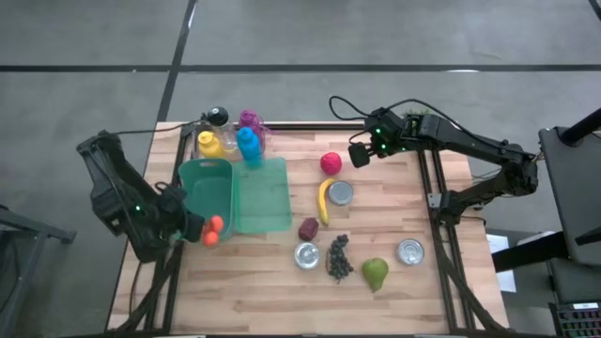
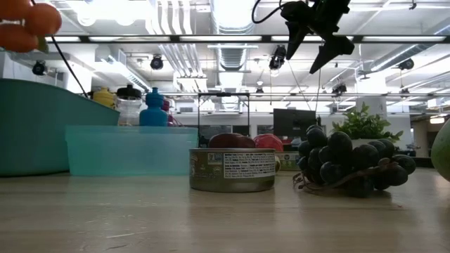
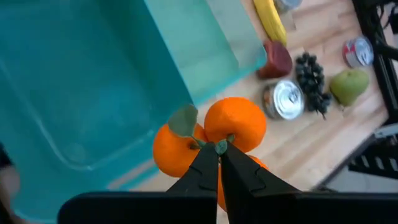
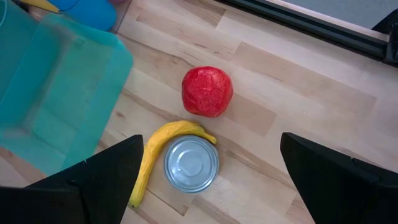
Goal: Pick & Place Food Item
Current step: Put the tangerine into the green bin
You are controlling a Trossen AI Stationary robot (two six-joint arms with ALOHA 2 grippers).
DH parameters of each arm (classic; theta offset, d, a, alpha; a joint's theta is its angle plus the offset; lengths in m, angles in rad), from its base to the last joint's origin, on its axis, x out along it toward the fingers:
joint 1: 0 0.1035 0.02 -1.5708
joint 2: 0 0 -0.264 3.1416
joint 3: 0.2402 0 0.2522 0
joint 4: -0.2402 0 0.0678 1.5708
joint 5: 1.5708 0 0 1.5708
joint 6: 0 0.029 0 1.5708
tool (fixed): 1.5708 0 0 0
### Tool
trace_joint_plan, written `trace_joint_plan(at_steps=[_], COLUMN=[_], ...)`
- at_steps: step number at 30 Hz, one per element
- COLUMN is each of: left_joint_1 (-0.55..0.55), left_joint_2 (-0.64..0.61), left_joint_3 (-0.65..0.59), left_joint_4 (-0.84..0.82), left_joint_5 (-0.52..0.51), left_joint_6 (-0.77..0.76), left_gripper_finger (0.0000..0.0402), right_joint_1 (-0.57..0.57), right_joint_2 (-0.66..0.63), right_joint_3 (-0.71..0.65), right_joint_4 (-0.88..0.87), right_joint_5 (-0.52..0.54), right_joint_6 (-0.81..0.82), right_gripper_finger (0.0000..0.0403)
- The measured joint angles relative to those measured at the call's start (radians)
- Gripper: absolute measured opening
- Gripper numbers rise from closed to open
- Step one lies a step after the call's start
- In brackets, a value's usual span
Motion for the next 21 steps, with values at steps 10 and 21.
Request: trace_joint_plan(at_steps=[10, 21], left_joint_1=[0.04, 0.066], left_joint_2=[-0.005, 0.008], left_joint_3=[-0.003, -0.05], left_joint_4=[-0.031, -0.031], left_joint_5=[-0.067, -0.011], left_joint_6=[0.065, 0.058], left_gripper_finger=[0.0005, 0.0005], right_joint_1=[0.0, 0.0], right_joint_2=[0.0, 0.0], right_joint_3=[0.0, 0.0], right_joint_4=[0.0, 0.0], right_joint_5=[0.0, 0.0], right_joint_6=[0.0, 0.0], right_gripper_finger=[0.0378, 0.0378])
